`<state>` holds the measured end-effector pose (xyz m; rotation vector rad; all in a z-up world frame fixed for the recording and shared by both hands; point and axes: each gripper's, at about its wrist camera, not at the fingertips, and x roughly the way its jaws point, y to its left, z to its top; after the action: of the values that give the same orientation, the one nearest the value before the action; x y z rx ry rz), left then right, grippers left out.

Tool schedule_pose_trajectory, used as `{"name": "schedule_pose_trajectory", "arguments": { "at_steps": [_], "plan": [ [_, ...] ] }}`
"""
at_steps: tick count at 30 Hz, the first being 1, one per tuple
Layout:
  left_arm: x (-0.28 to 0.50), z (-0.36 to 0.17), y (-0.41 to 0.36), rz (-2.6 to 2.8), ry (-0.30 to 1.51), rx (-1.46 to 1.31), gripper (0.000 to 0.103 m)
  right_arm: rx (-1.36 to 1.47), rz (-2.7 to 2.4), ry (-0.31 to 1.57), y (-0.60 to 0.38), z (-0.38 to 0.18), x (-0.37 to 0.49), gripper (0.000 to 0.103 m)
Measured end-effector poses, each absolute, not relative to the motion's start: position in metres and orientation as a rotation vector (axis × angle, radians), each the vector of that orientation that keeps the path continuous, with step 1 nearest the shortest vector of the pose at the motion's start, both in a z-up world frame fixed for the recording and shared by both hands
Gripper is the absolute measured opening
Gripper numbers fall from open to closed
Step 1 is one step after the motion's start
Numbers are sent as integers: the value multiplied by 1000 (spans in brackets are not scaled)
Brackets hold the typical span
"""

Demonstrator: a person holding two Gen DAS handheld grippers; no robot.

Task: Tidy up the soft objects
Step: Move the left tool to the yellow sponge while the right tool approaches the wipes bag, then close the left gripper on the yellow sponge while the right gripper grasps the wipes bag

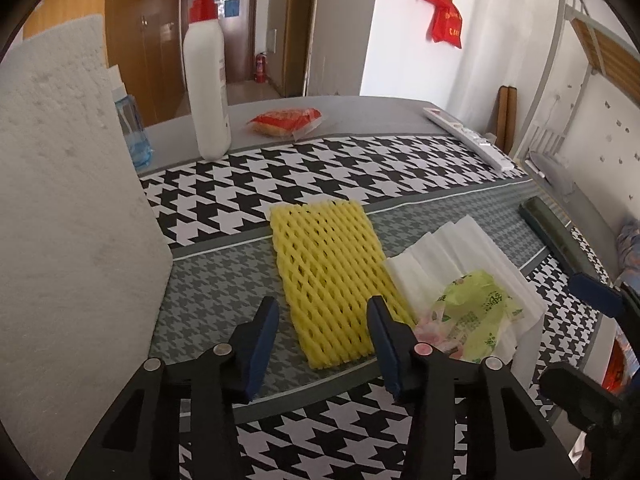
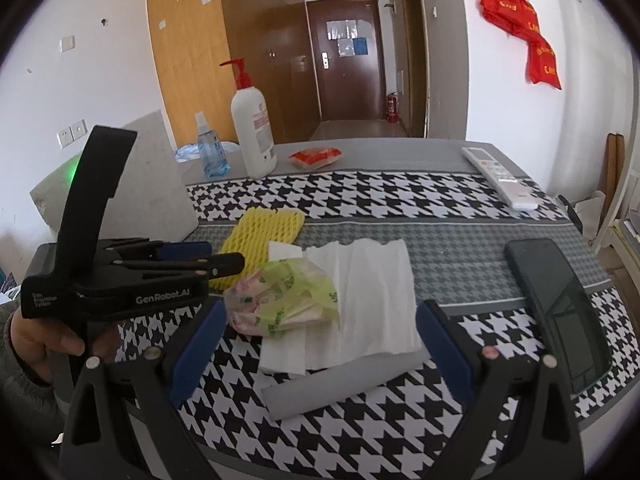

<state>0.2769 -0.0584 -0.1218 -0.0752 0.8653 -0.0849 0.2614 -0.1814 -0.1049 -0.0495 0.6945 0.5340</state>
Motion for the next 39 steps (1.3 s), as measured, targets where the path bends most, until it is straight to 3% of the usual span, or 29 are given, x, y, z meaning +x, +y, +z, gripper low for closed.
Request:
{"name": "schedule_pose_trajectory", "arguments": {
  "at_steps": [8,18,26,39],
  "plan": [
    [285,-127,-56,-119,887,-90,40,-70,569,721,-169,-110,273,98],
    [283,-127,-58,-144,845,-76,18,-9,637,767,-164,-114,277,98],
    [282,-126,-52,-156,831,-109,11,33,627,827,-164,-122,285,97],
    [274,-121,-51,-180,791,-115,11,65,655,890,-162,-130,280,69]
  ]
}}
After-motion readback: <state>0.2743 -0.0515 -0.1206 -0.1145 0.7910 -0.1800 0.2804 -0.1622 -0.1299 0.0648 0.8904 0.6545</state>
